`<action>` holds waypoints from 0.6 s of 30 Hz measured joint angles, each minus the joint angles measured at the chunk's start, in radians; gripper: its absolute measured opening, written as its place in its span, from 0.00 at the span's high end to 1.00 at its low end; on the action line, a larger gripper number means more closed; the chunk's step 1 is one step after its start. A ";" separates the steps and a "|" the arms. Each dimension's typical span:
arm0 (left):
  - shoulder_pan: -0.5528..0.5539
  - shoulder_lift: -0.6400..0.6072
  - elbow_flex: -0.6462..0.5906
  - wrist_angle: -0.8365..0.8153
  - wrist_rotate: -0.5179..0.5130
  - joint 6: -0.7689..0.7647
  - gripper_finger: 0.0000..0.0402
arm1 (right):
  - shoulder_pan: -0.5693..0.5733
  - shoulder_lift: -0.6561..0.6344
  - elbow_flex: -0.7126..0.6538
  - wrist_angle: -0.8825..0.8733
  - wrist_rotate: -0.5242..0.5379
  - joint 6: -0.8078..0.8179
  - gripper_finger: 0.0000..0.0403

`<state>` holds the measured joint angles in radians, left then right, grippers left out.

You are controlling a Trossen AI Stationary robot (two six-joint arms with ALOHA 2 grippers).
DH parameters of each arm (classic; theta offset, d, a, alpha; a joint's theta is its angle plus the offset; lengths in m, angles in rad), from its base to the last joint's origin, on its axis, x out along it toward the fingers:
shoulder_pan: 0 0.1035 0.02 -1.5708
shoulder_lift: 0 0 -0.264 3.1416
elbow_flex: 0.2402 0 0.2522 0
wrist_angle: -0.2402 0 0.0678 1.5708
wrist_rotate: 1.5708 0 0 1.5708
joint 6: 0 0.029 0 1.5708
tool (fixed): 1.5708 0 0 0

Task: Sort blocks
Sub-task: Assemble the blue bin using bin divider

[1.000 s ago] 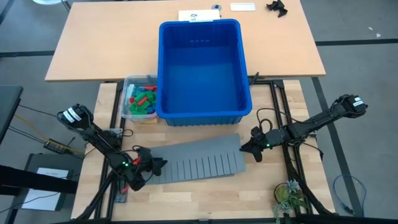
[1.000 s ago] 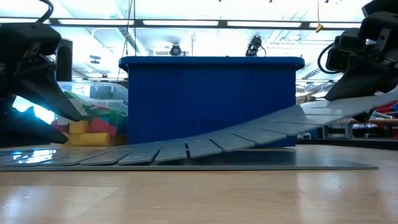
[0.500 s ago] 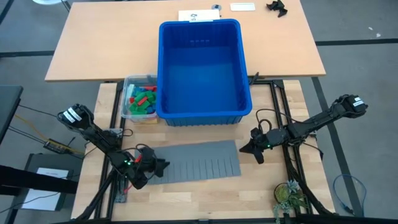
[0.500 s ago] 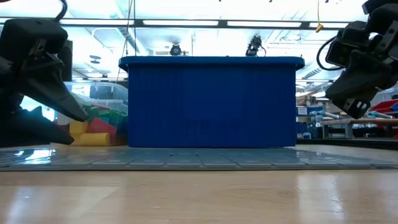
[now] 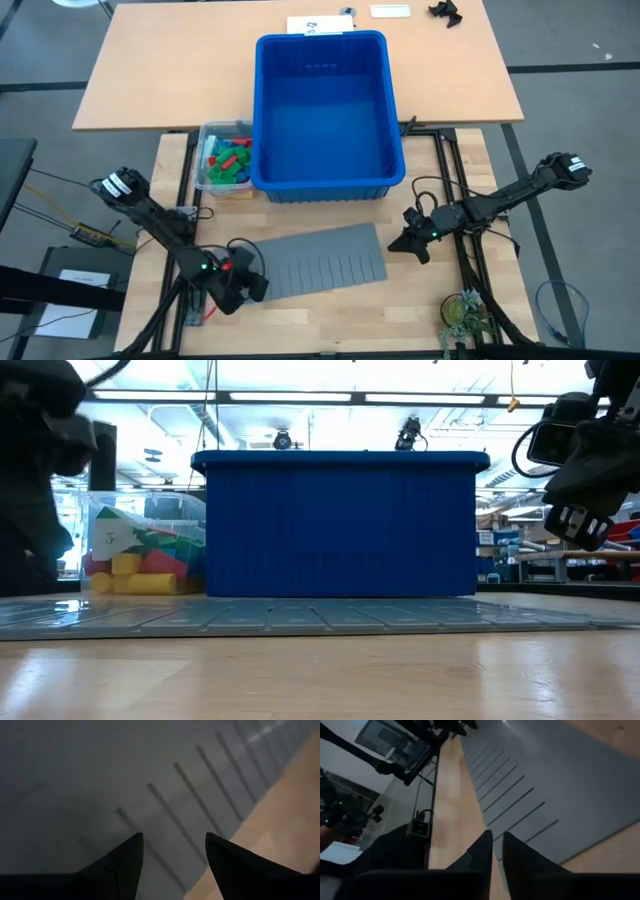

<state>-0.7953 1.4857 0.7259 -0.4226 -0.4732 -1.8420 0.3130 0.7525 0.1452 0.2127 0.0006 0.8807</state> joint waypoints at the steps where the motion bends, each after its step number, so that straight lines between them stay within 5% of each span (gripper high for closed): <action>1: -0.004 0.000 0.038 -0.082 0.018 -0.024 0.45 | 0.000 0.000 0.000 -0.005 0.000 0.008 0.85; 9: -0.090 -0.003 0.239 -0.674 0.156 -0.402 0.45 | -0.004 0.000 0.000 -0.039 0.023 0.016 0.62; 12: -0.098 -0.002 0.211 -0.661 0.275 -0.415 0.45 | -0.016 0.000 0.000 -0.054 0.029 0.016 0.57; 18: -0.097 -0.002 0.071 -0.496 0.348 -0.421 0.47 | -0.049 0.000 -0.001 -0.110 -0.007 0.002 0.55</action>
<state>-0.8918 1.4841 0.7966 -0.9185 -0.1252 -2.2635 0.2640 0.7521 0.1444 0.1030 -0.0063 0.8827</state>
